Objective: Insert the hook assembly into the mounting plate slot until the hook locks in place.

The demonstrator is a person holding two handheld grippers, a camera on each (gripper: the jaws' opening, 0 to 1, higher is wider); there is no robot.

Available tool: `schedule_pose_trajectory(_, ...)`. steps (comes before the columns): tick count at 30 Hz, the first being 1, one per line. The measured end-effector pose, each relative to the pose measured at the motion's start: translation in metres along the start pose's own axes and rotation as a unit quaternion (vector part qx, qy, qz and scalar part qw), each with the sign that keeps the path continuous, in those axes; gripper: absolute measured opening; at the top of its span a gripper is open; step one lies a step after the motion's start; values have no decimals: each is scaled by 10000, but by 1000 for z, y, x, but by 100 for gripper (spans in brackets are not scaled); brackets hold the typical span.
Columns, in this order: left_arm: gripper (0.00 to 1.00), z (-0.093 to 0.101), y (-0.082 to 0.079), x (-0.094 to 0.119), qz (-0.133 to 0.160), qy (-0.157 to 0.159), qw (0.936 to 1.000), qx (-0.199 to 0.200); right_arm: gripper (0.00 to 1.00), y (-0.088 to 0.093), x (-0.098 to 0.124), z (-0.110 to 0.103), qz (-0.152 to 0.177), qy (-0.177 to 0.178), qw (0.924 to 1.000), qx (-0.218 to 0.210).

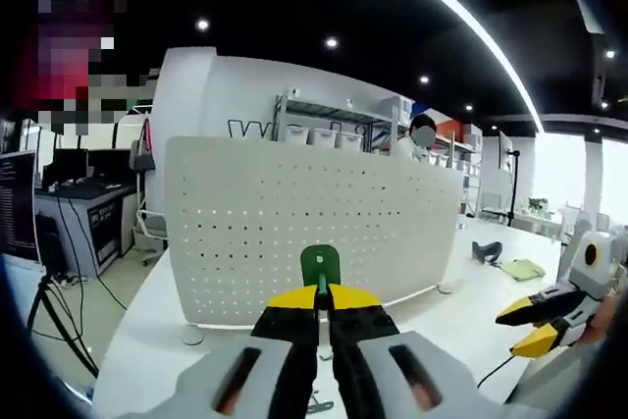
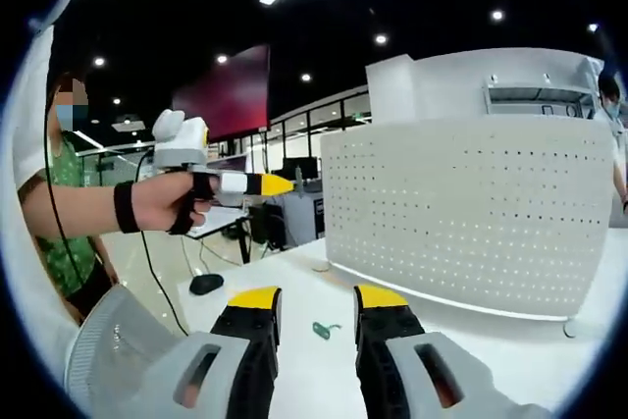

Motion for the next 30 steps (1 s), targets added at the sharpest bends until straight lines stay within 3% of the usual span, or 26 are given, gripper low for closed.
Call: schedule_pose_trajectory(30,2,-18,-23,-45,66,-395,9988,-287,34,4,9,5,-46,118,9999,24)
Point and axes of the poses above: the point that each gripper's makers call its tool centre point, and the gripper's own axes: x roughly backward along the fingers, z roughly to its right, y roughly out of its underside, the point moved 5 cm from there along x, roughly backward along the fingers, and after that the axes turned 3 degrees about z, right-handed, at the moved point
